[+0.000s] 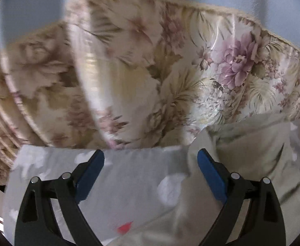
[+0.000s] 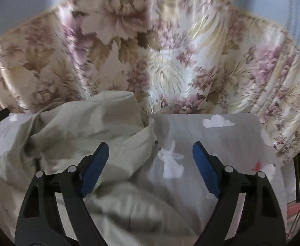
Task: Fold large clothes
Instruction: 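Grasp the jacket edge with both grippers and lift it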
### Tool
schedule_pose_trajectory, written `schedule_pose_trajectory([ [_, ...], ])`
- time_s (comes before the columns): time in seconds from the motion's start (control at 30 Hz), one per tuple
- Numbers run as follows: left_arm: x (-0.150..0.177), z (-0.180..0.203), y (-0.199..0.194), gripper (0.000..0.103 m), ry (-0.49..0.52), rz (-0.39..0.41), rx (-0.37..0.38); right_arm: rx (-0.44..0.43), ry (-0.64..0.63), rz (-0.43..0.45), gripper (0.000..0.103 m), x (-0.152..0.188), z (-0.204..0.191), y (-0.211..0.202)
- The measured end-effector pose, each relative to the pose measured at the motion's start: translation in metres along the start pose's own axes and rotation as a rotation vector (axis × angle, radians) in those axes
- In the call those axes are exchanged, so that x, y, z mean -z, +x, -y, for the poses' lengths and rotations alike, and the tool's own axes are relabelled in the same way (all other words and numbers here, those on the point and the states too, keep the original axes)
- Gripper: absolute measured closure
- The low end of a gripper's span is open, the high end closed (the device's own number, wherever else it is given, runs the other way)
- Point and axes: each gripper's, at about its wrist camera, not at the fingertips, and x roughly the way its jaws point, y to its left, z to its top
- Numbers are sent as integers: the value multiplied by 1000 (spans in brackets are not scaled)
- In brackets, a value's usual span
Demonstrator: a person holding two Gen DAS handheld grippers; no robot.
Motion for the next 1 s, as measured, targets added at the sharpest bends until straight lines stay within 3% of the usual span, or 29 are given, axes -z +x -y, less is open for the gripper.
schedule_pose_trajectory([
  [0.1, -13, 21, 31, 11, 40, -57, 34, -4, 16, -80, 20, -10, 4, 34],
  [0.23, -21, 44, 79, 11, 68, -193, 73, -27, 41, -202, 23, -16, 7, 74],
  [0.27, -20, 48, 86, 11, 75, -218, 80, -33, 31, -214, 29, -18, 5, 82],
  [0.3, -17, 54, 95, 11, 85, -248, 82, -47, 23, -223, 47, -19, 2, 86],
  [0.37, -12, 62, 103, 26, 96, -259, 88, -95, 14, -236, 68, -21, -6, 93],
  [0.4, -9, 66, 105, 46, 100, -269, 112, -90, -8, -214, 85, -23, -12, 90],
  [0.43, -9, 69, 102, 64, 103, -254, 118, -91, -24, -195, 89, -26, -15, 86],
  [0.5, -11, 76, 93, 83, 117, -240, 120, -108, -25, -120, 92, -34, -19, 70],
  [0.67, -35, 66, 23, 90, 95, -55, 101, -203, -51, 65, 94, -57, -27, 3],
  [0.8, -36, 35, -66, 90, -1, 76, 180, -353, -74, 200, 94, -58, -34, -68],
  [0.9, -4, 10, -125, 90, -50, 124, 260, -449, -145, 284, 94, -30, -40, -120],
  [1.0, 61, -7, -166, 88, -76, 114, 306, -504, -277, 311, 86, 28, -52, -162],
])
